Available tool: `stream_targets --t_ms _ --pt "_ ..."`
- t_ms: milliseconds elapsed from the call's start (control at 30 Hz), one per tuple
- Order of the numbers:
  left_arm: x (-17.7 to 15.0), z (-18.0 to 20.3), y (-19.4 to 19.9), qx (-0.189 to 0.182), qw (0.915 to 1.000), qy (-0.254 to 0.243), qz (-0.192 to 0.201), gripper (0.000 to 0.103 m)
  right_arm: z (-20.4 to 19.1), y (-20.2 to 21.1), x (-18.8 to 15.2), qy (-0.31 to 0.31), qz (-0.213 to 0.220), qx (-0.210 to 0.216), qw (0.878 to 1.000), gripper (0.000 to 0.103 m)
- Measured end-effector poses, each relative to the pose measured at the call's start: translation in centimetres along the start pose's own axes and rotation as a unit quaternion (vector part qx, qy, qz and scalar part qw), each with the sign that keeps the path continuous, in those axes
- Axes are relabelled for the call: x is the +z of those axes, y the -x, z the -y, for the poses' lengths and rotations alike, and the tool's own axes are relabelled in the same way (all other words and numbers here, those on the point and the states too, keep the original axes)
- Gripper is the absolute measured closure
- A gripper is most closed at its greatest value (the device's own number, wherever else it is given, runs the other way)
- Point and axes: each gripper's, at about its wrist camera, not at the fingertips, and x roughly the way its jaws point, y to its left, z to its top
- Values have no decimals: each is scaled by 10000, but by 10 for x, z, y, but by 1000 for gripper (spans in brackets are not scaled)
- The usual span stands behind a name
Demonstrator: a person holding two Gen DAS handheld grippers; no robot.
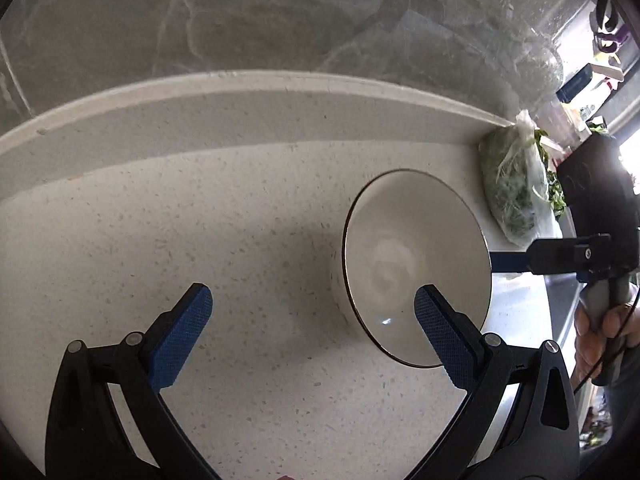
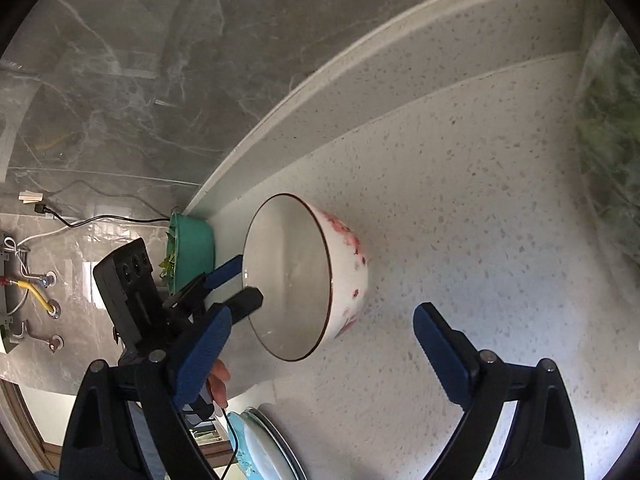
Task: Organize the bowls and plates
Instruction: 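Move both tools to the red floral bowl's rim and close them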
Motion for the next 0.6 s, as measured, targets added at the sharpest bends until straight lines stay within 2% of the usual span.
stream_targets --t_ms 133,233,333,467,533,600 --pt "1 -5 -13 34 9999 119 -113 0 5 -4 1 -33 -53 -103 9999 8" --pt "1 -8 -19 118 9996 176 -206 1 5 -11 0 -24 -135 -103 9999 20" --pt "4 -13 -30 100 9980 435 -454 3 1 -18 0 32 -229 -89 9997 29" --pt "8 -25 -29 79 9969 688 -384 14 -1 -23 3 32 -240 -84 9997 32" --pt "11 -29 -29 127 9965 718 -406 15 0 -24 5 -6 -188 -74 9998 33" --pt "12 -30 -28 194 9963 714 -426 19 3 -24 6 -55 -170 -82 9998 40"
